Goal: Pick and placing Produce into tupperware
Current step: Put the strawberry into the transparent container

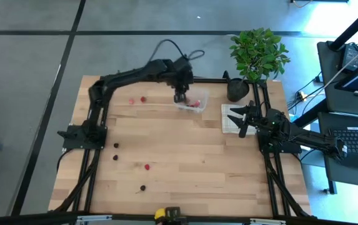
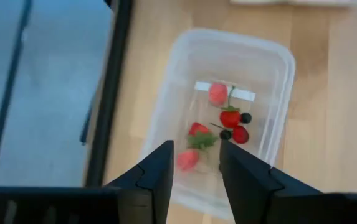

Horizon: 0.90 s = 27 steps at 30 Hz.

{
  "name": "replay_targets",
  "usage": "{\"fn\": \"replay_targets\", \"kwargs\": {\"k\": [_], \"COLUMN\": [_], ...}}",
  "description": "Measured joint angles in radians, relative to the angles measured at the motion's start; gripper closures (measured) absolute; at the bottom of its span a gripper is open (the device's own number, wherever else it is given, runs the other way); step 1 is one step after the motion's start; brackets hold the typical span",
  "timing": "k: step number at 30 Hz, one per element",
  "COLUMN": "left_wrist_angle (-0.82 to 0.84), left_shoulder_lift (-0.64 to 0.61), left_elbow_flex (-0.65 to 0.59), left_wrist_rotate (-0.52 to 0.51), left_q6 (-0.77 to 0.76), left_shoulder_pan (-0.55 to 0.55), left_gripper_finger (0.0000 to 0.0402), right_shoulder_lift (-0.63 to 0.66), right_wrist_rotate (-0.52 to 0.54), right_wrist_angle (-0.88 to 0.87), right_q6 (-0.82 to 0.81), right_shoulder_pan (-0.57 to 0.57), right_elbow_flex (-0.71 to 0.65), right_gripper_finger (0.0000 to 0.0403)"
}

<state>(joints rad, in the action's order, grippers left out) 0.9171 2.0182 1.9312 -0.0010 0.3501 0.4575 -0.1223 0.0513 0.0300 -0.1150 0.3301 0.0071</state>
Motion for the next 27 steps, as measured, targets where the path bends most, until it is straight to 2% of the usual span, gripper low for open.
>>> {"fn": "replay_targets", "kwargs": {"k": [10,17,22,27], "left_wrist_angle": [0.221,0.312,0.369,0.377], "left_shoulder_lift": [-0.185,-0.228,-0.230,-0.230], "left_elbow_flex": [0.001,0.002,0.002,0.002], "left_wrist_rotate": [0.003,0.012,0.090,0.093], "left_q6": [-0.068,-0.112,-0.137,-0.133], "left_shoulder_pan": [0.059,0.099,0.139,0.155], "left_gripper_finger": [0.0269,0.0269,0.0216,0.0149], "right_shoulder_lift": [-0.002,-0.007,-0.007,-0.009], "right_wrist_rotate": [-0.002,-0.002,-0.002,-0.002], "right_wrist_angle": [-0.001,-0.002,-0.002,-0.002], "right_q6": [-0.008,-0.008,-0.008,-0.008], "right_shoulder_pan": [0.000,0.000,0.000,0.000], "right_elbow_flex": [0.000,0.000,0.000,0.000], "right_gripper_finger": [0.0208,0.0208,0.0208,0.0208]}}
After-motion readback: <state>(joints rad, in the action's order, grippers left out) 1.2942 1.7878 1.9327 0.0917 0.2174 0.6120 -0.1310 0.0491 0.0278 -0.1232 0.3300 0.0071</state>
